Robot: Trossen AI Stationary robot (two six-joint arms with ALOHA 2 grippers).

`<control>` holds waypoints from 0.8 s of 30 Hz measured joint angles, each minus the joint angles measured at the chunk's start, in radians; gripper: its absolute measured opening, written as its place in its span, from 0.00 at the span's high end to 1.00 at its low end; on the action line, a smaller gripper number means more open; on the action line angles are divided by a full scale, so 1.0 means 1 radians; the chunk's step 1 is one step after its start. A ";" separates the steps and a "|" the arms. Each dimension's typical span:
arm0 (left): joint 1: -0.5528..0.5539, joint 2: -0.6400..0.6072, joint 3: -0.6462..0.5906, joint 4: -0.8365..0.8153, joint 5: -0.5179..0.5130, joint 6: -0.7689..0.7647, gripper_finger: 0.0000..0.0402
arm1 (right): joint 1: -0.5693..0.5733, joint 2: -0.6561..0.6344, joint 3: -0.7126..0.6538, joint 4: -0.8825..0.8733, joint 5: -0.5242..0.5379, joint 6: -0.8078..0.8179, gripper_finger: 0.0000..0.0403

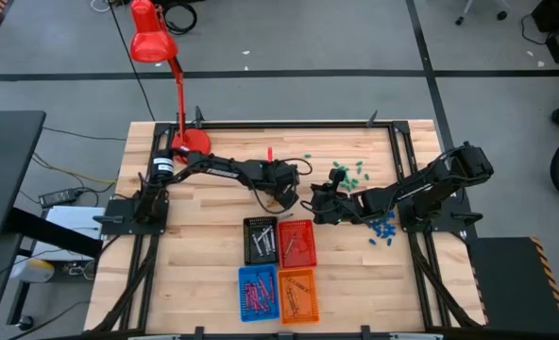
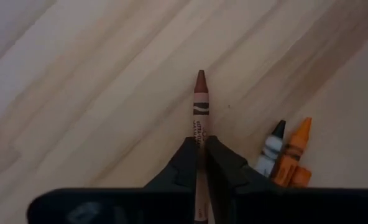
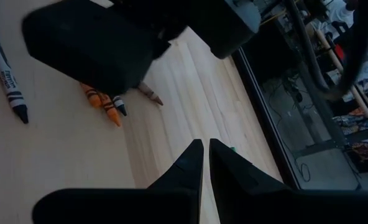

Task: Sort crayons
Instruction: Put the brown crayon into the red basket

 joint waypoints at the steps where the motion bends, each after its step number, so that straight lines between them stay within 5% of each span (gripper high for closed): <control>1: -0.007 -0.004 -0.001 -0.007 -0.014 -0.006 0.94 | 0.000 0.000 0.000 -0.001 0.000 0.000 0.92; 24: -0.222 -0.233 -0.003 -0.472 -0.249 -0.316 0.93 | 0.050 0.000 -0.001 0.023 0.017 -0.030 0.92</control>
